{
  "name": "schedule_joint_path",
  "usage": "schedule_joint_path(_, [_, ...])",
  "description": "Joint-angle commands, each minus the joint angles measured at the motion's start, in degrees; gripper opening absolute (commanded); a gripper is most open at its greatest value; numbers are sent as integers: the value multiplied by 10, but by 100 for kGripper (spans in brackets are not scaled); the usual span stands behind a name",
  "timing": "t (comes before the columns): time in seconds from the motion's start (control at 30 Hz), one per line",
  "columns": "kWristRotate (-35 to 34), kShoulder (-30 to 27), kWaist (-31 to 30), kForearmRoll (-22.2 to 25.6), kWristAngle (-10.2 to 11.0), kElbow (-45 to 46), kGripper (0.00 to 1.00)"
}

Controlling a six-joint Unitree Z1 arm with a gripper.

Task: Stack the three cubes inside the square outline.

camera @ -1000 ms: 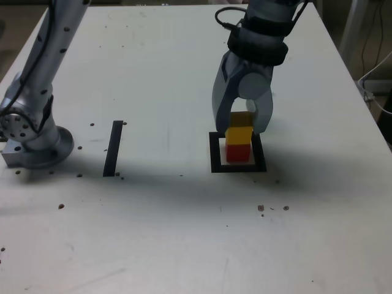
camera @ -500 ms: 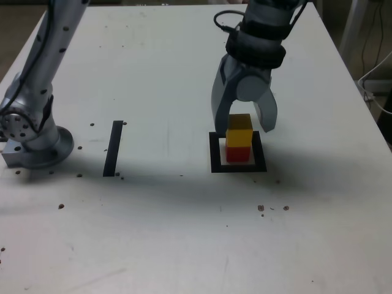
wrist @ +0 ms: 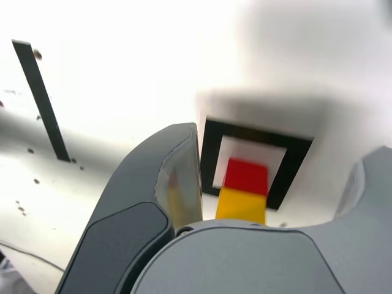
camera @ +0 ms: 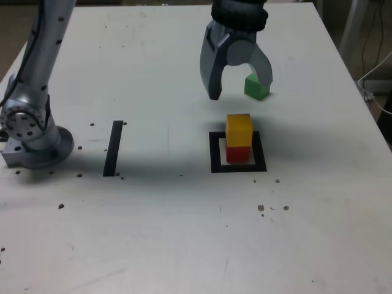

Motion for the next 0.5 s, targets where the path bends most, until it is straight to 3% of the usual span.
schedule_joint_path(0.0, [4, 8, 24, 1, 4, -13, 100])
schedule_joint_path(0.47, [-5, 109, 92, 29, 4, -142, 99])
